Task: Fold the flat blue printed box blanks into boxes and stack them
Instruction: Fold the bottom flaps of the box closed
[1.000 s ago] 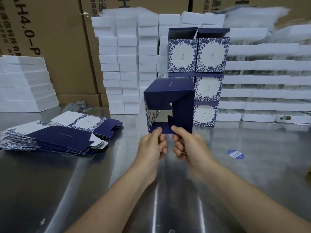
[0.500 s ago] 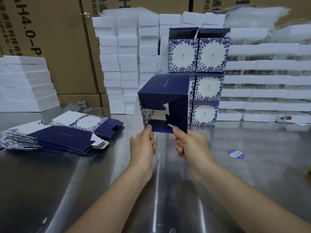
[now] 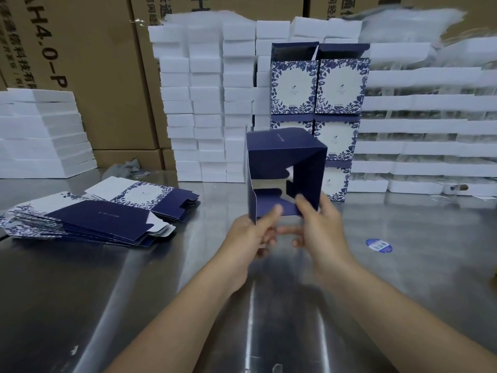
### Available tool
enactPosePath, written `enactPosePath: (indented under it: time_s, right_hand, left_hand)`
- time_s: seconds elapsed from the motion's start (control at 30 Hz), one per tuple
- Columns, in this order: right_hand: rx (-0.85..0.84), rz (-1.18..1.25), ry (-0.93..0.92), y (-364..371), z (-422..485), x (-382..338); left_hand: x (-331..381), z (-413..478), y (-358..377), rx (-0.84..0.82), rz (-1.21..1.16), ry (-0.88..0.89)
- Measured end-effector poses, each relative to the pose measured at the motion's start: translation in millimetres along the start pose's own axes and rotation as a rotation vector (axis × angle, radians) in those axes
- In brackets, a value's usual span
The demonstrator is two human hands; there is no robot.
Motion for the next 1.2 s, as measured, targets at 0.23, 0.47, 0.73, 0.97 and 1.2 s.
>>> enactPosePath:
  time_s: [0.23, 0.47, 0.73, 0.97, 1.2]
  right_hand:
    - [0.095, -0.152, -0.232, -22.3, 16.6, -17.9]
    - [0.002, -0.285, -0.45, -23.6, 16.5, -20.0]
    - [-0.299, -0.652, -0.764, -20.1, 11.2, -13.2]
    - [-0.251, -0.323, -0.58, -17.8, 10.3, -7.9]
    - [-0.155, -0.302, 0.178, 0.6, -3.4, 23.6]
  left_hand:
    - [4.5, 7.3, -24.2, 0.305, -0.037, 0.196]
    - [9.0, 11.4, -17.3, 0.248, 0.116, 0.584]
    - [7.8, 3.8, -19.3, 0.282, 0.027, 0.545]
    - [5.4, 1.4, -18.3, 0.349, -0.385, 0.172]
    - [4.5, 2.0, -21.8, 0.493, -0.545, 0.185]
Point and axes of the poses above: each hand's wrist, its own z-axis towards the middle knuckle, its own y-axis out of the palm, x = y × z, the point moved 4 cm from there along z, towards the middle knuckle, and after that the axes turned 11 degrees about x, right-handed, at the moved point
